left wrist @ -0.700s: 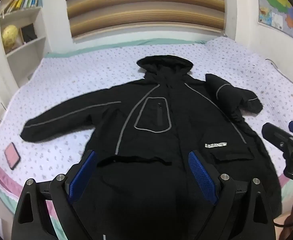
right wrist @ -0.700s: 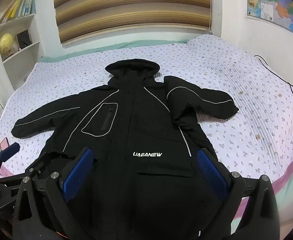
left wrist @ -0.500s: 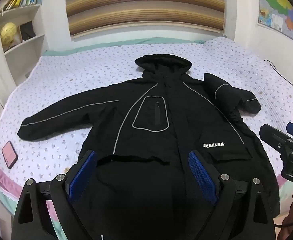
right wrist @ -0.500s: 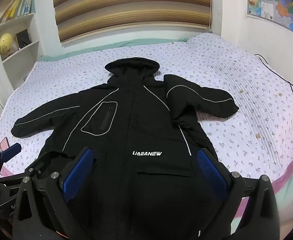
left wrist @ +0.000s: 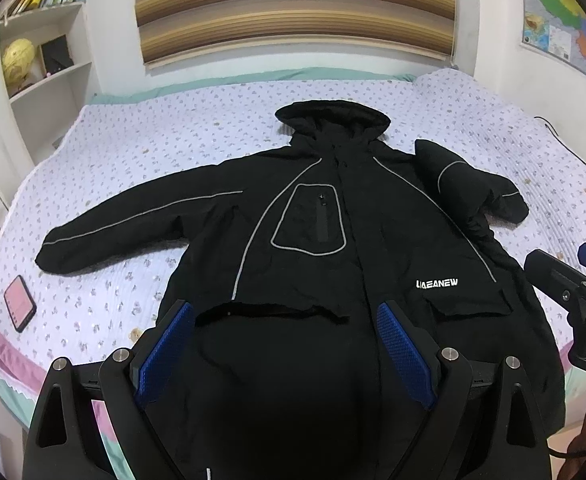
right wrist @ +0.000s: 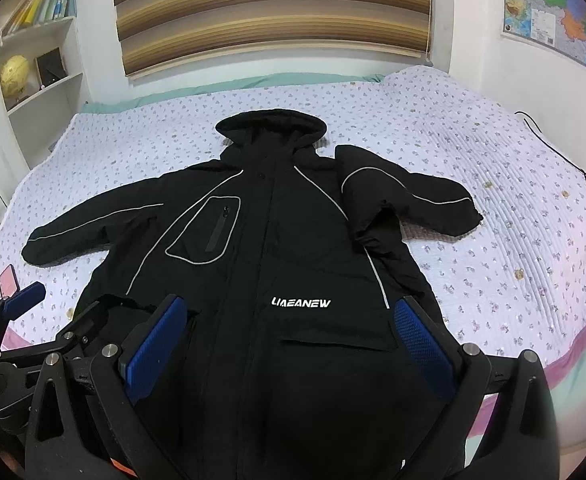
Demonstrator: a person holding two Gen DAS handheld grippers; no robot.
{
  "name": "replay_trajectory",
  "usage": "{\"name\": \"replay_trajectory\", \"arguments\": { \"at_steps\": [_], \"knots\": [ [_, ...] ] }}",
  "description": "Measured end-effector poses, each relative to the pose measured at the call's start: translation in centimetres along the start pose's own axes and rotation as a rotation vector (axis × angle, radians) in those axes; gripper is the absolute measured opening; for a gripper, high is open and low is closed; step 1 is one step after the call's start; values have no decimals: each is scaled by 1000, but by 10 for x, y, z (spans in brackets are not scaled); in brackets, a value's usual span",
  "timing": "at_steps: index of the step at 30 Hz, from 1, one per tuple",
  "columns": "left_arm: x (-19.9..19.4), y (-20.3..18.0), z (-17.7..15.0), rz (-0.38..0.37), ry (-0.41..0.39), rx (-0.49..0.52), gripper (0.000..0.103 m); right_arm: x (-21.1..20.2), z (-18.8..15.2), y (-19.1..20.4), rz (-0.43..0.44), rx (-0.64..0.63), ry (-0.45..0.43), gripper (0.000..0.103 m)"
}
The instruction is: Fold large clothes
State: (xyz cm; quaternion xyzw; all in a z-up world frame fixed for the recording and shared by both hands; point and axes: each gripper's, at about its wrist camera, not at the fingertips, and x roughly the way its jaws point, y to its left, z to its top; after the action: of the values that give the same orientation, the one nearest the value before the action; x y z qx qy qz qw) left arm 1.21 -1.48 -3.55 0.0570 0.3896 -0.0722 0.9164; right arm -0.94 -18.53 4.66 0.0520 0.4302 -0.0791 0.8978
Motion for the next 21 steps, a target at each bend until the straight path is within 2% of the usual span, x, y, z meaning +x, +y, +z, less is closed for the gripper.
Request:
{"name": "replay_trajectory", "arguments": {
  "at_steps": [6, 15, 21],
  "knots": [
    [1, 0, -1, -42, 3, 7, 92, 2, 0, 1, 21, 13, 4, 103],
    [-2, -2, -3, -64, -22, 15, 92, 4, -1, 2, 23, 21, 17, 103],
    [0, -5, -5, -45, -27, 33, 92, 8, -3, -1, 12, 26, 19, 103]
  ]
}}
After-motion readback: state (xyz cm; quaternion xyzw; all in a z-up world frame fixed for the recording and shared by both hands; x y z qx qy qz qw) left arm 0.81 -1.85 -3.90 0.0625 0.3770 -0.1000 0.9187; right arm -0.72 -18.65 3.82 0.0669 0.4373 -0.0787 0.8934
